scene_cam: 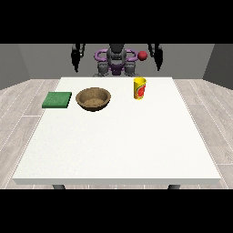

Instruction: Pick the cup and pour the ball into the bowl, then pick the bowl and place it on the pad

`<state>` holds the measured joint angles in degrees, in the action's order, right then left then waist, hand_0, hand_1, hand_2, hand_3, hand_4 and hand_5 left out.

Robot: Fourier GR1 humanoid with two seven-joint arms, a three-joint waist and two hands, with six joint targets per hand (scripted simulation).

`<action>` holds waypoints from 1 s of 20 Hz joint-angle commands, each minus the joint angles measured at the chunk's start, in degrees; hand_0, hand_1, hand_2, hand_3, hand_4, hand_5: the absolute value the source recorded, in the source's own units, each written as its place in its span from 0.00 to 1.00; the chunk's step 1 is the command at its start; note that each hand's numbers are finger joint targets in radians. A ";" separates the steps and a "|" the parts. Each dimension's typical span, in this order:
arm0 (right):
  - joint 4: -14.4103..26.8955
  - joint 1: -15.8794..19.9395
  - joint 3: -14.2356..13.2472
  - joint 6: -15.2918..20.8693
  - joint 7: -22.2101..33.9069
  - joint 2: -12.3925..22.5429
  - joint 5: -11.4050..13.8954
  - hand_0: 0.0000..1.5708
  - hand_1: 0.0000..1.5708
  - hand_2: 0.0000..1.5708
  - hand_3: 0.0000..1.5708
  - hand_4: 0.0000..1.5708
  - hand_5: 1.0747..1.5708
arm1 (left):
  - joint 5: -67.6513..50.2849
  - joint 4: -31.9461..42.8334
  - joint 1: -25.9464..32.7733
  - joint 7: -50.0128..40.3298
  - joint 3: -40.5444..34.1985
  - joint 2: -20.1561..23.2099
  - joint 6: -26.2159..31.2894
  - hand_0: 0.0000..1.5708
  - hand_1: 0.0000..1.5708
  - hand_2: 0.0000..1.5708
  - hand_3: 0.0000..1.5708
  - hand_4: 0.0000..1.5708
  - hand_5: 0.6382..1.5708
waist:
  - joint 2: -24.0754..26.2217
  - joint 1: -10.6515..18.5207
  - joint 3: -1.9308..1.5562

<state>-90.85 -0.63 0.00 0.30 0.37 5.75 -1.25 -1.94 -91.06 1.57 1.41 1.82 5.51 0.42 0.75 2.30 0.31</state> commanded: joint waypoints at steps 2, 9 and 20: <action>-3.87 0.43 -0.39 -0.17 2.79 1.48 -0.25 0.00 0.00 0.00 0.00 0.56 0.92 | -0.37 -3.92 -0.33 -2.81 -0.53 1.49 0.15 0.00 0.00 0.00 0.00 0.42 0.99 | 9.91 0.12 -0.17; -11.26 -4.97 -1.76 1.85 19.98 -1.10 -7.43 0.00 0.00 0.00 0.00 0.55 0.93 | -6.55 -10.76 3.90 -20.01 1.25 -4.13 -3.55 0.00 0.00 0.00 0.00 0.41 0.99 | 24.21 -3.35 -0.30; -21.08 2.12 -3.32 4.94 21.76 -0.11 -5.81 0.00 0.00 0.00 0.00 0.48 0.96 | 0.44 -20.65 -6.37 -22.76 4.25 -4.95 -9.83 0.00 0.00 0.00 0.00 0.38 0.98 | 6.90 -3.21 -0.31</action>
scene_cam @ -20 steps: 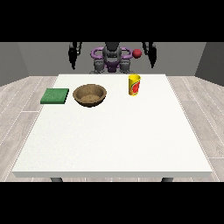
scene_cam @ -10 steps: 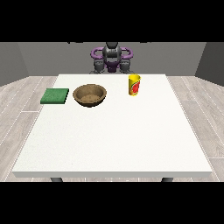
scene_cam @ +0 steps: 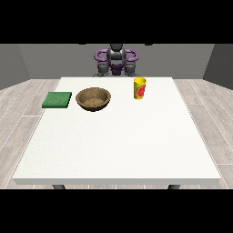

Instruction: Pick the cup and pour the ball into the bowl, then pick the bowl and place it on the pad

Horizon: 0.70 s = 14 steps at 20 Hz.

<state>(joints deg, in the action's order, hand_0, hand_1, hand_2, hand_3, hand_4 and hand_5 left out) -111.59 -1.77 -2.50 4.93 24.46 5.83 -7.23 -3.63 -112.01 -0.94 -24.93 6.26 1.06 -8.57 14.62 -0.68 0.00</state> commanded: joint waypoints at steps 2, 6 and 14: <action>1.41 3.73 0.24 -1.01 -7.96 -1.13 0.71 0.00 0.00 0.00 0.00 0.46 0.94 | 3.13 4.59 -4.73 9.57 0.59 -1.01 -1.17 0.00 0.00 0.00 0.00 0.39 0.98 | -11.80 -1.34 0.00; 5.86 4.37 1.05 -1.03 -15.04 -3.57 1.83 0.00 0.00 0.00 0.06 0.45 0.95 | 5.71 8.72 -5.09 19.31 2.21 -1.03 -1.48 0.00 0.00 0.00 0.00 0.35 0.95 | -17.98 -0.81 0.00; 10.48 9.61 -8.99 -7.73 -22.18 2.79 -6.20 0.00 0.00 0.00 0.00 0.43 0.95 | 2.44 24.63 -7.09 39.06 -7.08 2.03 3.90 0.00 0.00 0.00 0.00 0.26 0.91 | -27.47 -2.92 0.02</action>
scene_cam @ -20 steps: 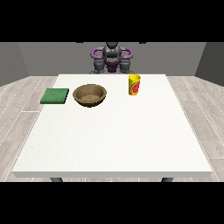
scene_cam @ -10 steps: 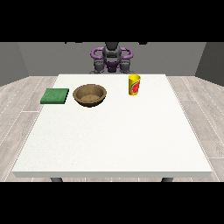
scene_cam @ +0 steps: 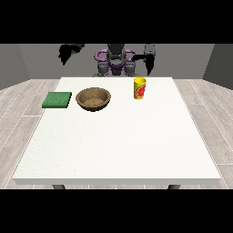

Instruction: Pick the cup and pour the ball into the bowl, then pick the bowl and place it on the pad

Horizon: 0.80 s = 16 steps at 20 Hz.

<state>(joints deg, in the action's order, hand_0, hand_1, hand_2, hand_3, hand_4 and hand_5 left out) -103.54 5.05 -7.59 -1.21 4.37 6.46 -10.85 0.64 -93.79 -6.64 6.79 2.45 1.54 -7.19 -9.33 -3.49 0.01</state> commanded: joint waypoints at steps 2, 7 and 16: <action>3.77 1.88 -4.92 -4.37 -2.06 3.68 -4.68 0.00 0.00 0.00 0.00 0.43 0.96 | 0.40 10.81 1.48 10.51 -0.48 -0.39 2.27 0.00 0.00 0.00 0.00 0.20 0.90 | -2.11 -0.89 0.00; 7.52 3.02 -4.65 -3.95 -2.04 3.80 -3.20 0.00 0.00 0.00 0.00 0.42 0.97 | 0.90 24.18 -2.57 17.07 -2.89 -0.51 2.87 0.00 0.00 0.00 0.00 0.00 0.86 | 0.22 -0.25 0.01; 20.29 5.12 -9.82 -9.21 -8.75 7.91 -4.97 0.00 0.00 0.00 0.00 0.43 0.98 | -1.33 37.10 -10.37 21.37 -7.46 2.21 6.30 0.00 0.00 0.00 0.00 0.12 0.84 | 0.74 0.51 -0.01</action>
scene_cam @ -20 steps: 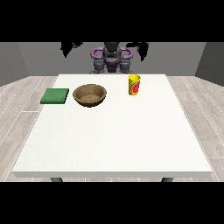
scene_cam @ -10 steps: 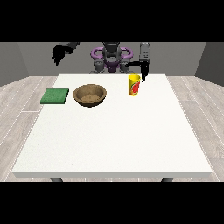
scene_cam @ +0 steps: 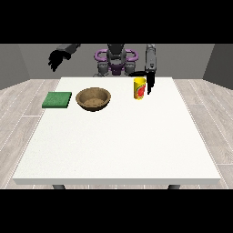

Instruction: Pick the cup and pour the ball into the bowl, then pick the bowl and place it on the pad

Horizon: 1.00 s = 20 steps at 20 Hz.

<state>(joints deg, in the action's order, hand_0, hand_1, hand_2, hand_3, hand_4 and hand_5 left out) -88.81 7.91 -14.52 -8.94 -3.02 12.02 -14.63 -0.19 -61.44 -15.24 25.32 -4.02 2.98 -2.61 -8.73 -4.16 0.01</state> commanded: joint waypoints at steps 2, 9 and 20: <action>2.48 -0.51 -0.46 -1.75 -0.09 0.49 -0.95 0.00 0.00 0.00 0.00 0.43 0.98 | -0.45 10.17 -3.81 3.05 -2.11 -0.61 -0.82 0.00 0.00 0.00 0.00 0.13 0.85 | 2.56 -0.95 0.00; -0.40 3.57 -2.48 -4.51 1.23 3.74 -4.83 0.00 0.00 0.00 0.08 0.41 0.99 | 4.83 18.58 -7.09 13.68 -3.80 0.38 -10.46 0.73 0.73 1.00 1.00 0.83 0.90 | -4.29 -5.77 0.01; 6.21 1.26 -7.20 -6.42 6.95 8.26 -8.56 0.00 0.00 0.00 0.19 0.40 0.99 | 13.00 20.58 -9.26 4.73 1.93 0.24 -19.01 0.81 0.81 1.00 1.00 0.89 0.85 | 7.29 -2.56 -0.07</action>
<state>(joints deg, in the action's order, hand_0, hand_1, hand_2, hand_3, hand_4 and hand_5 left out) -85.82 10.31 -21.20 -16.05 2.55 20.21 -23.58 8.29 -40.06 -23.27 37.67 -6.30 3.28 -19.18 -7.19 -8.59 -0.21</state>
